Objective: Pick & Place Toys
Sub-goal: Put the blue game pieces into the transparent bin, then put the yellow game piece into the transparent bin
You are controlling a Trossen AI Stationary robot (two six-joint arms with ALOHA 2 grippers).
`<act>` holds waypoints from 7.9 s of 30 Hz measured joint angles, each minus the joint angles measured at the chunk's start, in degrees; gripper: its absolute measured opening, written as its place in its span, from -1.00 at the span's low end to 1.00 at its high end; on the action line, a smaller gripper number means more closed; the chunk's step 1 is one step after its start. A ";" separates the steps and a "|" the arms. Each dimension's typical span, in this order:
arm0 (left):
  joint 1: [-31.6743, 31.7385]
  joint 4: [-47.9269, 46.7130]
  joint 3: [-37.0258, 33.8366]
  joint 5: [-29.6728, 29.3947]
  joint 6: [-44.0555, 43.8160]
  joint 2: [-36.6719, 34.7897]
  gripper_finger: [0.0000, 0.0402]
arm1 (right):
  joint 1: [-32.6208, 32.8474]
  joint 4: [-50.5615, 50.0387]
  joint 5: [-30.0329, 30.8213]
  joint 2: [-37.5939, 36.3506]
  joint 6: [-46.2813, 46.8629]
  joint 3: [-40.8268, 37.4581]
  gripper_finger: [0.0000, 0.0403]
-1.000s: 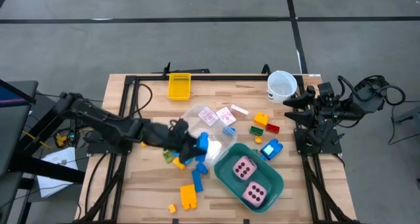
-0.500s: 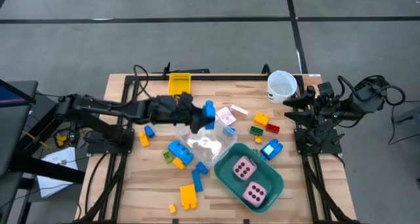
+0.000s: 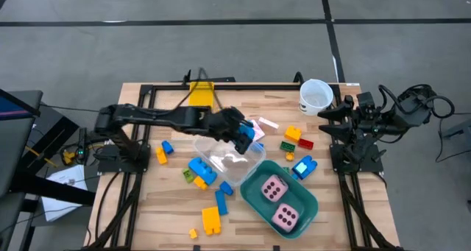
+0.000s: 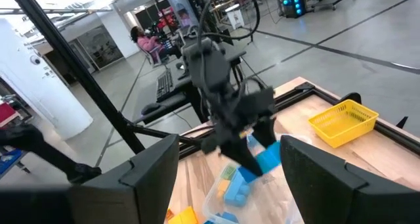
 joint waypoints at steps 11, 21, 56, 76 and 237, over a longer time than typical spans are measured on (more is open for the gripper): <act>-2.44 -15.25 3.24 3.31 -8.25 8.48 0.44 | 0.00 0.00 0.09 0.09 0.02 0.02 0.26; -2.06 -18.30 3.02 1.99 -9.10 12.88 0.44 | 0.02 -0.02 0.09 0.37 0.02 0.02 0.26; -1.25 -12.58 -4.97 4.24 -8.83 15.22 0.44 | 0.09 0.03 -0.13 1.95 0.02 -0.01 0.26; -1.14 -8.21 -6.29 4.48 -8.48 15.18 0.54 | 0.09 0.02 -0.13 1.95 0.04 -0.01 0.26; 0.41 -29.85 -51.05 -1.97 -75.52 -21.59 -0.43 | 0.09 -0.09 0.07 1.44 -1.03 0.02 0.26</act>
